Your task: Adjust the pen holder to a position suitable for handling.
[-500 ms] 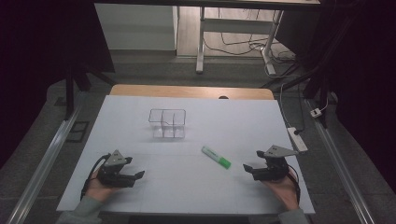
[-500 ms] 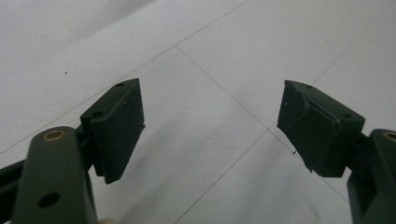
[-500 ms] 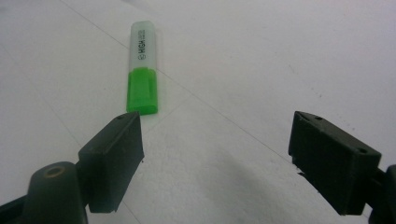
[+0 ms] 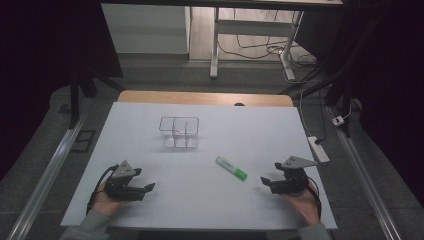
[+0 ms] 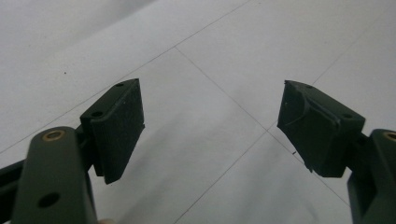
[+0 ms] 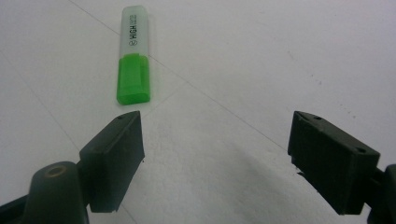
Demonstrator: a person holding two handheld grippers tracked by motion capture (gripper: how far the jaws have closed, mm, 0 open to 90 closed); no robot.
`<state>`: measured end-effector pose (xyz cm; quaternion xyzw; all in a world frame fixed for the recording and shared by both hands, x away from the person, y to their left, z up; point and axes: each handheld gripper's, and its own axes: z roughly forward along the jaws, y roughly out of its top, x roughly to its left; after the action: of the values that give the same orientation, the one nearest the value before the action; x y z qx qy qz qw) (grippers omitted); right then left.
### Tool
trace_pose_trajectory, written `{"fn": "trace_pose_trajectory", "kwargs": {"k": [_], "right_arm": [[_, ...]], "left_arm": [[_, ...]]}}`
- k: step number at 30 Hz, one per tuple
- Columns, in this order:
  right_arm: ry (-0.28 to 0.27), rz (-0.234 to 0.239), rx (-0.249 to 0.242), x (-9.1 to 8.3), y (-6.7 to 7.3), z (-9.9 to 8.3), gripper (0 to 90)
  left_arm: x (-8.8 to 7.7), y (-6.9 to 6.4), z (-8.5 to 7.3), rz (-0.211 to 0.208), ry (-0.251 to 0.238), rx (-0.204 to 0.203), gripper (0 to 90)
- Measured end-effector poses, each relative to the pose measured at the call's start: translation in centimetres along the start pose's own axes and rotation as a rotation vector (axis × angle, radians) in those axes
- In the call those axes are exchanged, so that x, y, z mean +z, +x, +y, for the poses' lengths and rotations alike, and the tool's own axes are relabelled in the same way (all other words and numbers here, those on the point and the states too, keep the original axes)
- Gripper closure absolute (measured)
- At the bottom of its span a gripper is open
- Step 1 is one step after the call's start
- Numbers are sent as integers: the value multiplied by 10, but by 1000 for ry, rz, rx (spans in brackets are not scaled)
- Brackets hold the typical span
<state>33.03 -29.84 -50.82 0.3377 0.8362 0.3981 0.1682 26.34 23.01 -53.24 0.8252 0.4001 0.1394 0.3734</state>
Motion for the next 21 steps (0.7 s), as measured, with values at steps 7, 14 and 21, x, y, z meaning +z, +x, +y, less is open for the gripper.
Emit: {"fn": "trace_pose_trajectory", "kwargs": {"k": [7,14,21], "right_arm": [[9,-9,-5,1,1,0,185],[8,-14,-1,1,1,0,186],[-5,-23,22,-2,-1,-1,186]], "left_arm": [[0,2,2,1,-6,-10,228],[0,4,4,1,-4,-13,231],[0,1,14,23,-2,-17,230]]}}
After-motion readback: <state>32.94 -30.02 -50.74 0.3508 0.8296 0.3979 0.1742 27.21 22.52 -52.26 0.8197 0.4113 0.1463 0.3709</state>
